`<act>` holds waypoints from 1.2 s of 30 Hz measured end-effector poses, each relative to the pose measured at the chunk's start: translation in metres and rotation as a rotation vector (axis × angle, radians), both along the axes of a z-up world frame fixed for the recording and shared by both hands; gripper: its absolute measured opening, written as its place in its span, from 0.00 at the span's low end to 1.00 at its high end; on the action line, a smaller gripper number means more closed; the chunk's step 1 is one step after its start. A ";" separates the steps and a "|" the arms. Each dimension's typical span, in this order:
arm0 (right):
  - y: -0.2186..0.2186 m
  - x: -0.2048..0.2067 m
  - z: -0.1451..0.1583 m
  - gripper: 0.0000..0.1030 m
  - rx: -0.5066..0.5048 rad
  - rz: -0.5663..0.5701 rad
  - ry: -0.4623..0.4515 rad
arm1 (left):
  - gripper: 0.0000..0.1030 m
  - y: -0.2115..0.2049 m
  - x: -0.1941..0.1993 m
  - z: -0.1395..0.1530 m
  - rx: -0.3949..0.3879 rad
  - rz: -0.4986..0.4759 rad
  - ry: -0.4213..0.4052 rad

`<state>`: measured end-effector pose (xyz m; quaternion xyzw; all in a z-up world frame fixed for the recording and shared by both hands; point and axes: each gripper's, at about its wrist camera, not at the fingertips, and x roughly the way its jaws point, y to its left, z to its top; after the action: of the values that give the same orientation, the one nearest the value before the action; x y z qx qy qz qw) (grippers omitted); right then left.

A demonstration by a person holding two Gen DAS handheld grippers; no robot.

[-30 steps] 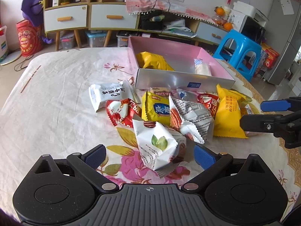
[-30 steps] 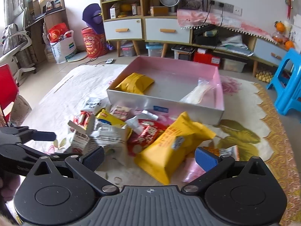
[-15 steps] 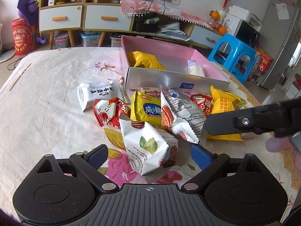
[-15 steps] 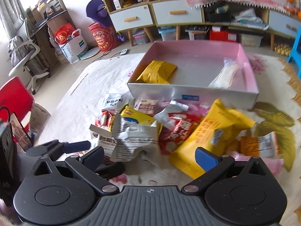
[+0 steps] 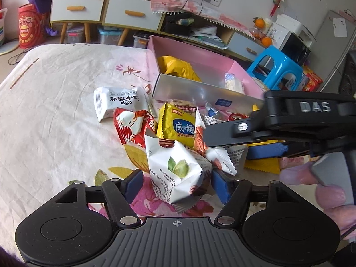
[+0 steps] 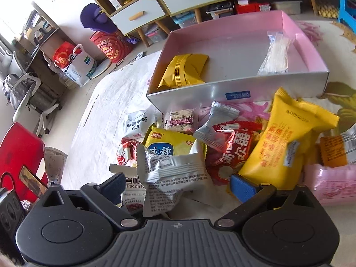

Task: Organize snacks
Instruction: 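Grasp the white leaf-print bag with the left tool while the right tool grasps the grey printed wrapper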

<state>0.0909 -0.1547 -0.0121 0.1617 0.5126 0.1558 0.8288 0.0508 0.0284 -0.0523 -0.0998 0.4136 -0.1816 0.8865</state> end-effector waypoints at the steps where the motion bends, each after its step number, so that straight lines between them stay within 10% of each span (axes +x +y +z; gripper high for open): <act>1: 0.001 0.000 -0.001 0.87 0.000 0.001 0.003 | 0.62 0.000 0.000 0.000 -0.002 -0.001 0.001; 18: 0.000 -0.002 0.002 0.54 -0.003 0.025 -0.032 | 0.54 -0.002 0.001 0.000 -0.004 -0.011 0.007; 36: -0.013 -0.005 0.023 0.52 0.039 0.001 -0.067 | 0.46 -0.002 -0.003 0.016 -0.008 -0.022 -0.016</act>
<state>0.0859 -0.1678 0.0110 0.1723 0.4814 0.1718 0.8420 0.0474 0.0266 -0.0361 -0.0975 0.4070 -0.1937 0.8873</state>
